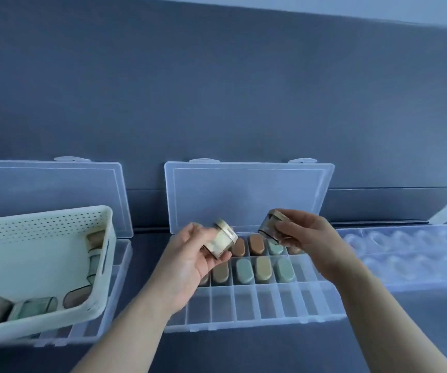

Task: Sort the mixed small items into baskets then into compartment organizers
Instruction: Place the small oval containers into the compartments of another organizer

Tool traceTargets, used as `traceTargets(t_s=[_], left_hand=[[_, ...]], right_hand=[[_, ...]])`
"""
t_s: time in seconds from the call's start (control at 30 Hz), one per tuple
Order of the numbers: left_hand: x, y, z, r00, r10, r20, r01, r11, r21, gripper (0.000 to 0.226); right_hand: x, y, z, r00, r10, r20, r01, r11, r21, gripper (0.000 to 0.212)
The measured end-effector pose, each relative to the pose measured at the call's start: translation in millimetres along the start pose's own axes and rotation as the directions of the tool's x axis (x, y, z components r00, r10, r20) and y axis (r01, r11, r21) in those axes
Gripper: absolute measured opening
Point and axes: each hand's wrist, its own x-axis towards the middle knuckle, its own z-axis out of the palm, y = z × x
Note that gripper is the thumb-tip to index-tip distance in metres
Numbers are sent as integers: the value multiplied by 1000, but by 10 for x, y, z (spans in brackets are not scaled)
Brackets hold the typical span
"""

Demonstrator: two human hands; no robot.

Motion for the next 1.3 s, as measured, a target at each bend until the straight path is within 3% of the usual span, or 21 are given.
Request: traceTargets(t_s=[0.17, 0.23, 0.3, 0.37, 0.57, 0.63, 0.7, 0.87, 1.07, 1.2, 1.3], left_hand=[[206, -361, 386, 999, 31, -12, -30, 996, 87, 36], [274, -471, 516, 998, 53, 23, -57, 969, 239, 36], [345, -577, 651, 994, 101, 45, -110, 907, 407, 23], [407, -683, 776, 991, 133, 15, -124, 878, 462, 16], [607, -985, 932, 982, 177, 59, -179, 804, 567, 27], [655, -1066, 974, 968, 227, 108, -239, 701, 672, 29], [704, -1146, 978, 943, 270, 193, -313, 525, 792, 27], [740, -1268, 860, 928, 175, 329, -359, 182, 915, 20], [685, -1217, 804, 899, 136, 417, -428, 67, 901, 19], [610, -1131, 728, 875, 229, 427, -435, -18, 900, 13], [553, -1085, 624, 862, 288, 418, -401, -121, 908, 23]], right_hand=[[-41, 235, -484, 993, 13, -118, -26, 994, -110, 35], [-40, 342, -637, 988, 15, -153, -43, 983, -181, 40], [-61, 405, -753, 987, 19, -161, -59, 967, -250, 42], [-96, 436, -831, 986, 25, -166, -76, 949, -307, 40], [-188, 526, -1011, 978, 13, -207, -88, 929, -359, 26], [-209, 553, -1054, 977, 19, -213, -100, 922, -374, 24], [-227, 565, -1081, 975, 14, -224, -101, 917, -386, 27], [-249, 608, -1102, 974, -4, -227, -95, 901, -423, 29], [-219, 666, -1070, 976, -64, -207, -63, 828, -557, 19], [-192, 695, -966, 977, -136, -167, -22, 710, -704, 24], [-132, 768, -882, 980, -151, -133, -2, 655, -756, 30]])
